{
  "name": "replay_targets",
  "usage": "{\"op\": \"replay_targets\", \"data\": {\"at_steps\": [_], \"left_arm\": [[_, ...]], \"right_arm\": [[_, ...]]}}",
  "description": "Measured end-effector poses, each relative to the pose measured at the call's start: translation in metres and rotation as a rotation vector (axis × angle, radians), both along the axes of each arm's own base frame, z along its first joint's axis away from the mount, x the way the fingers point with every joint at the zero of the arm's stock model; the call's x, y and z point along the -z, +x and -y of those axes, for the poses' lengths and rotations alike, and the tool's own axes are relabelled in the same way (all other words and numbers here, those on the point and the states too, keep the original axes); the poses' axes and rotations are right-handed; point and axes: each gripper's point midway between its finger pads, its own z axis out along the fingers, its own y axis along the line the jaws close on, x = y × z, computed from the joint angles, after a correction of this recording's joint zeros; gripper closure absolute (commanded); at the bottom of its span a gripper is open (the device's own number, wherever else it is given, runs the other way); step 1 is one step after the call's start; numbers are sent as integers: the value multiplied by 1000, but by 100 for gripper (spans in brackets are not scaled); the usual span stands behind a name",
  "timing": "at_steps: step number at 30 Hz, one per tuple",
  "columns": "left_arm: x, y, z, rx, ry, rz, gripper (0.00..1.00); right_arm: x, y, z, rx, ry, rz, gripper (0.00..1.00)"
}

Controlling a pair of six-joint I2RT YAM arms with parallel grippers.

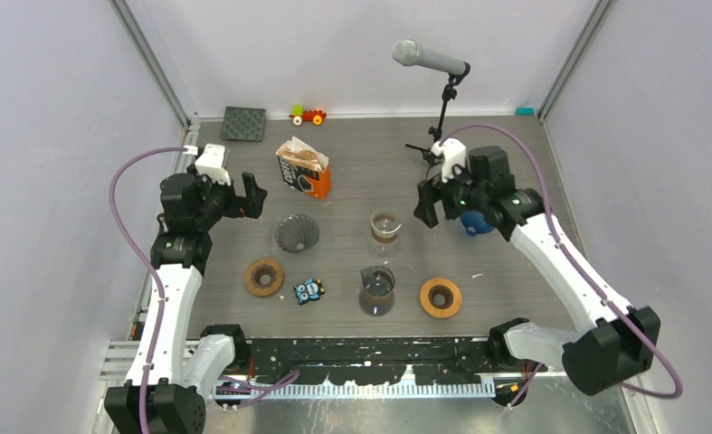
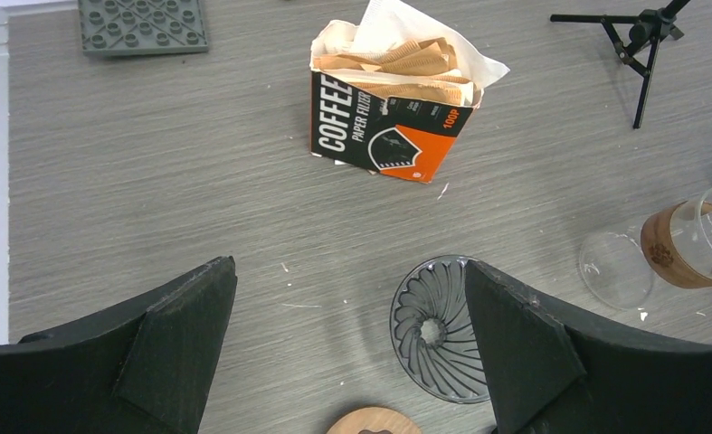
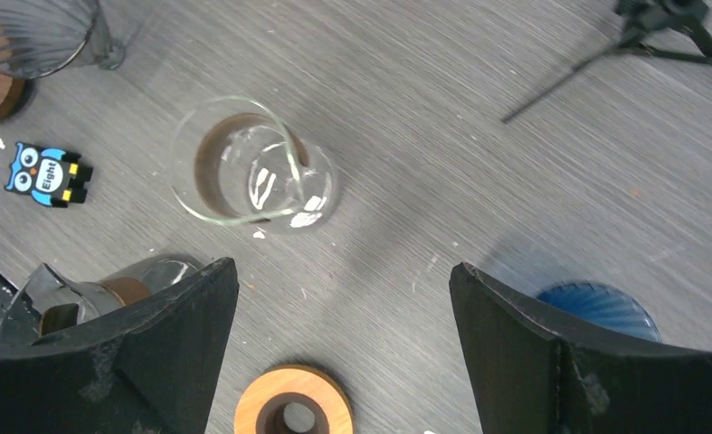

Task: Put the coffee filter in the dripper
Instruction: Move the coffee server to the center of the board.

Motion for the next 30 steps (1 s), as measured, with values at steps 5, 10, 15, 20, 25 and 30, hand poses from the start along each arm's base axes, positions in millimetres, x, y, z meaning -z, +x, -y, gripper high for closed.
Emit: {"op": "replay_targets", "data": {"at_steps": [5,10,15,20,25,30], "left_arm": [[4,2,-2,-3,-3,-15,0],[6,2,-5,-11,-4,-21,0],[9,4,-5,-10,-5,-33,0],[14,4,-4,-9,-7,-53,0],[15,3,-3,2,-11,-55,0],[15,3,-2,7,-13,-57,0]], "right_arm": [[7,10,-38,-92,-65,-31,23],[31,25,-67,-156,-151,-69,32],[72,23,-83,-214,-254,-146,45],[95,26,-91,-245,-322,-178,63],[97,38,-100,-253,-333,-171,82],[96,53,-108,-243,-336,-157,88]]}}
